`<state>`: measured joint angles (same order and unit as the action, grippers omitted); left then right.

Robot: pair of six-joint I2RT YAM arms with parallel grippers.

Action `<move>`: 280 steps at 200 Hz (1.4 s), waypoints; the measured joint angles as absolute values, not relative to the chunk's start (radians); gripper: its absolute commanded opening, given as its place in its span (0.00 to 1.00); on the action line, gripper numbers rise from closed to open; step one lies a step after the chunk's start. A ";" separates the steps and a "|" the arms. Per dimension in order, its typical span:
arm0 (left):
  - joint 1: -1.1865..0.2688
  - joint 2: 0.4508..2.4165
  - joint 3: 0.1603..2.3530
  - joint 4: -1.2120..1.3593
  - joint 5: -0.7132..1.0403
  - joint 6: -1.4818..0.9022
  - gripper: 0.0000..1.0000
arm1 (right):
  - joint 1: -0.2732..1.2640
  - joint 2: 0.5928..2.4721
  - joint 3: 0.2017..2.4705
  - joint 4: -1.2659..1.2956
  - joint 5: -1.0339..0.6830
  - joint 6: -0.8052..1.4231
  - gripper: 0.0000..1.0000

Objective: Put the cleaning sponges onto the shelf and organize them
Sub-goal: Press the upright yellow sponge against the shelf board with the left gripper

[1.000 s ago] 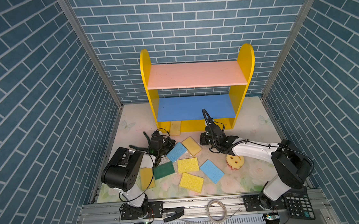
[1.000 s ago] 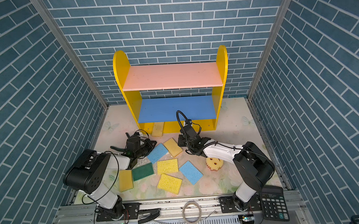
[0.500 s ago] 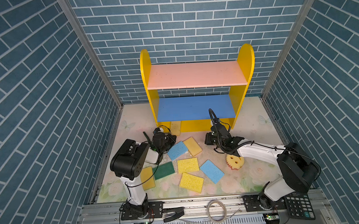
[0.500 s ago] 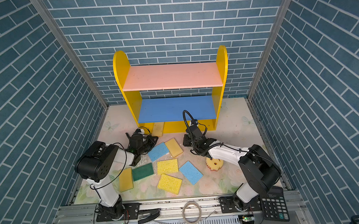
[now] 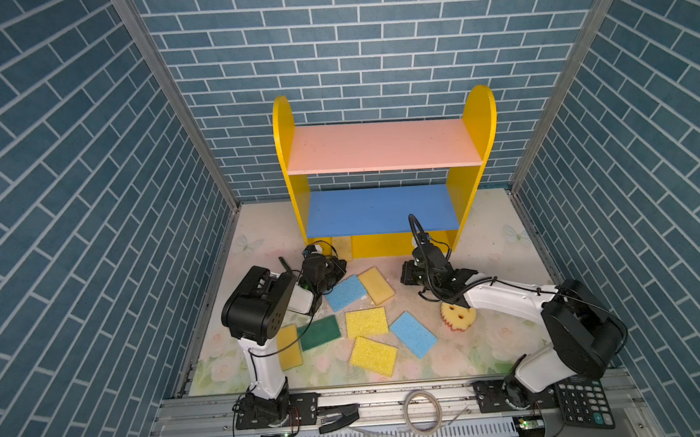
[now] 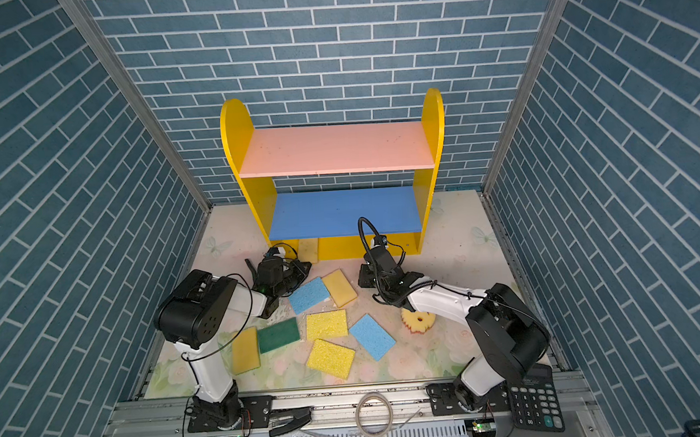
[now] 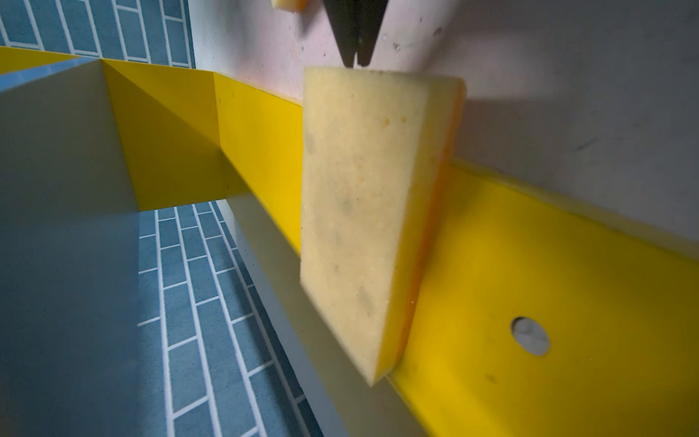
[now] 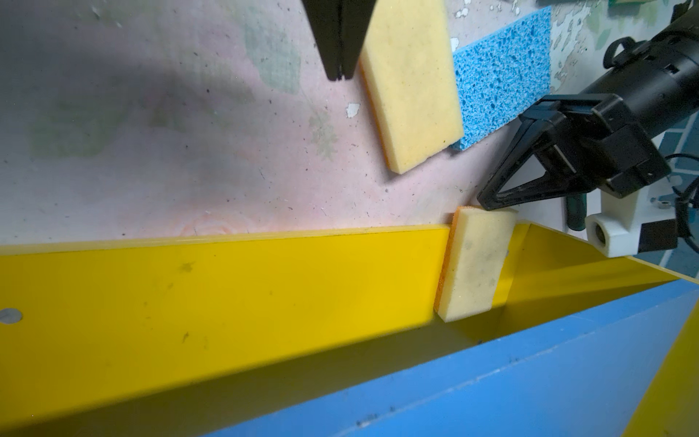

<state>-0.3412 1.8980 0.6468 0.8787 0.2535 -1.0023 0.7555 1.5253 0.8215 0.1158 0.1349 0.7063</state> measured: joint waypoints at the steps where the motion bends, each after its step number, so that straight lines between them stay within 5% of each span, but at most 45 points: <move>1: -0.342 1.898 0.648 0.878 0.253 -1.002 0.00 | 0.755 1.525 0.822 0.117 0.135 0.707 0.00; 154: -0.357 1.759 0.709 0.592 0.175 -0.878 0.00 | 0.745 1.524 0.807 0.135 0.098 0.707 0.00; 280: -0.358 1.940 0.630 0.926 0.129 -1.078 0.00 | 0.736 1.524 0.782 0.149 0.073 0.711 0.00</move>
<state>-0.3580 1.9400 0.6304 0.9260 0.1291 -1.0779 0.7357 1.5238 0.7822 0.1490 0.0731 0.7109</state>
